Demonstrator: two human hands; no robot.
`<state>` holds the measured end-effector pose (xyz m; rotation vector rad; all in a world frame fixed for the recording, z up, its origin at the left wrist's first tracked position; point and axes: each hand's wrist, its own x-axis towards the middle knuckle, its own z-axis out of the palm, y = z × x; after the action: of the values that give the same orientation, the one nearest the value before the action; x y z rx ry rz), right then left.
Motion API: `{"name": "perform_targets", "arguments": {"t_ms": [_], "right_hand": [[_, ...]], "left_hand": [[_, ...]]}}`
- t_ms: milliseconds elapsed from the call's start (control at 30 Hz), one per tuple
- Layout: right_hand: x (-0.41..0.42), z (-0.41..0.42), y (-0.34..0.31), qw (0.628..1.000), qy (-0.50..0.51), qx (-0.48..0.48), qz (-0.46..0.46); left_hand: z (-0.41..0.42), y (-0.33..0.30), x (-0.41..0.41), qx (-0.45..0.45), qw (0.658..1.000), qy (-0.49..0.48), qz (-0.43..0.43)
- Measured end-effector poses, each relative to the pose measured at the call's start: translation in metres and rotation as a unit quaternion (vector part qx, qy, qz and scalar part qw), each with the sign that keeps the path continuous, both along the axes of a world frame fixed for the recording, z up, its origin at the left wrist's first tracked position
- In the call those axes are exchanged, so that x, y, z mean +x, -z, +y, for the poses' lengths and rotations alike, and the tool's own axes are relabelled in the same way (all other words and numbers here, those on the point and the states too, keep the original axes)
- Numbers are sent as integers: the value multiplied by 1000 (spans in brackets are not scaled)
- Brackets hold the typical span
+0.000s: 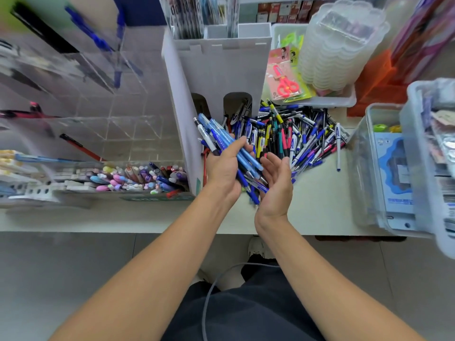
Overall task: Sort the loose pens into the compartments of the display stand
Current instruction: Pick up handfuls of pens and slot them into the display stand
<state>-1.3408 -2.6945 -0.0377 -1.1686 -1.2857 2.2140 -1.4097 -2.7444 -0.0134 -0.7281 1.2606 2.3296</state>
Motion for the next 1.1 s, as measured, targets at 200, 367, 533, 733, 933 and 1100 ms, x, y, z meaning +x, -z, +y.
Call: {"name": "perform_targets", "arguments": {"t_ms": [200, 367, 533, 733, 933, 1100], "right_hand": [[16, 29, -15, 985, -170, 32, -10], [-12, 46, -57, 917, -380, 118, -31], [-47, 3, -86, 879, -465, 101, 14], [-61, -62, -89, 877, -461, 135, 32], [-70, -104, -81, 876, -474, 90, 8], [-77, -126, -81, 860, -509, 38, -5]], "left_hand": [[-33, -21, 7, 3, 993, 107, 41], [-81, -35, 20, -35, 952, 294, 74], [-125, -50, 23, -85, 930, 339, 109], [-171, -53, 26, -139, 945, 259, 145], [-206, -42, 34, -131, 971, 167, 111], [-233, -29, 36, -90, 990, 93, 53]]}}
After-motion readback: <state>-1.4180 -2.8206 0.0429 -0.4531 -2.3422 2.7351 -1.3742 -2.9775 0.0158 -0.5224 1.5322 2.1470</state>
